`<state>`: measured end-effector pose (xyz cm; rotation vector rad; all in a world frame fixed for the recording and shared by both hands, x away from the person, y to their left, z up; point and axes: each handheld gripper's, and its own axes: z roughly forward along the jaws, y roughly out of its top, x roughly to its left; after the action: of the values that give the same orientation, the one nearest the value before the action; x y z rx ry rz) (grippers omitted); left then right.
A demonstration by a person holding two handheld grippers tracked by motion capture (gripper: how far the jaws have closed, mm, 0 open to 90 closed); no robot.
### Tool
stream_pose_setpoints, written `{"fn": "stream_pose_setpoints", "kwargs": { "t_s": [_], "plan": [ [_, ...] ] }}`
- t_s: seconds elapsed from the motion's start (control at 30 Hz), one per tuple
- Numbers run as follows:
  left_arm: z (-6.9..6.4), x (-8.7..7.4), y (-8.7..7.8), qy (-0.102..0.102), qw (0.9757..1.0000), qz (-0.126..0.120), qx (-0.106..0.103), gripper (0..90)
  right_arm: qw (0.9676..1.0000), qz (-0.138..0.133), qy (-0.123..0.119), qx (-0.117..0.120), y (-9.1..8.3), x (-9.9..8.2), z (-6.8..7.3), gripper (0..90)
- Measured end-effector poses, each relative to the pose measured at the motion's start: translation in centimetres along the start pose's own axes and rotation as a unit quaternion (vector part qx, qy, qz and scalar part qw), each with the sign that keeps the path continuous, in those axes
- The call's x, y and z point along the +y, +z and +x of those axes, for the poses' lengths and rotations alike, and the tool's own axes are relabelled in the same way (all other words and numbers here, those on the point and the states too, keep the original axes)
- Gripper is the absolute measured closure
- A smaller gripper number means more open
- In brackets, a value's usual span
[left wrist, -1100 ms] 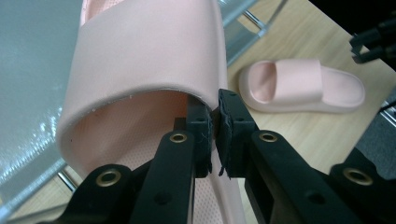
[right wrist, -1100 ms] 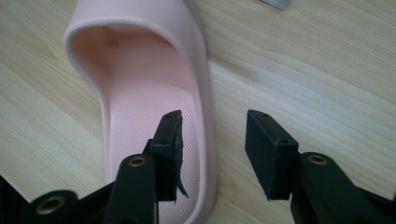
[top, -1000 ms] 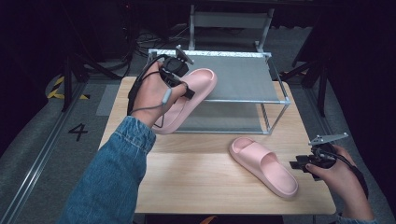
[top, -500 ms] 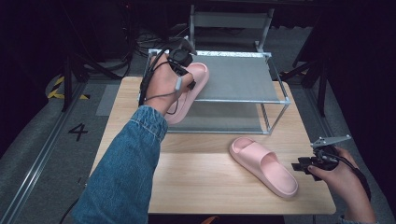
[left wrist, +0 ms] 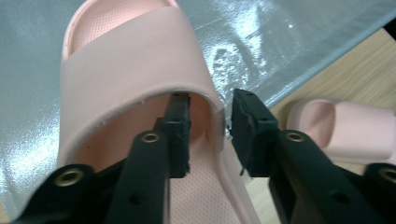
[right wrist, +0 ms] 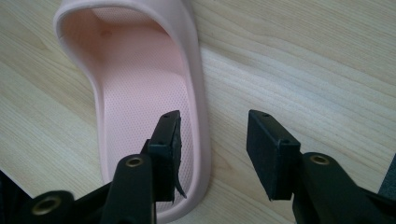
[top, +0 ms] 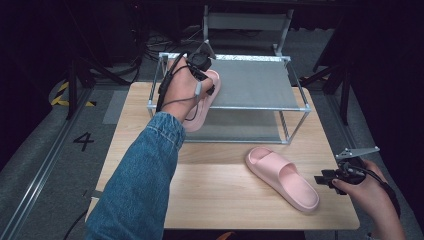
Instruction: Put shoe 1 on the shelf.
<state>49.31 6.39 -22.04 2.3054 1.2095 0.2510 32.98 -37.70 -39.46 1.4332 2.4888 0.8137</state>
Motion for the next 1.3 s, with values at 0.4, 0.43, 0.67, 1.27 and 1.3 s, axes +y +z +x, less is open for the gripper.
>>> {"fn": "stream_pose_setpoints", "kwargs": {
  "t_s": [0.4,0.43,0.67,1.27,1.3],
  "plan": [
    [-0.7,-2.6,-3.1,0.06,0.9964,-0.036,-0.049,45.9,1.0,0.001,0.002,-0.001,0.4,0.2,0.1,54.8],
    [-0.8,-3.1,-3.5,0.065,0.9956,-0.042,-0.053,45.2,1.0,0.001,0.001,-0.001,0.5,0.2,0.1,54.8],
    [-1.1,-5.2,-5.5,0.084,0.9923,-0.062,-0.067,48.2,1.0,0.008,0.0,0.0,0.9,0.3,0.3,54.7],
    [-0.1,-11.4,-8.1,0.108,0.9817,-0.11,-0.113,64.5,0.9999,0.016,-0.003,-0.001,1.4,0.4,0.7,54.6],
    [0.1,-11.8,-8.0,0.106,0.9815,-0.109,-0.116,64.8,0.9998,0.018,-0.004,-0.001,1.4,0.4,0.7,54.7]
  ]
}}
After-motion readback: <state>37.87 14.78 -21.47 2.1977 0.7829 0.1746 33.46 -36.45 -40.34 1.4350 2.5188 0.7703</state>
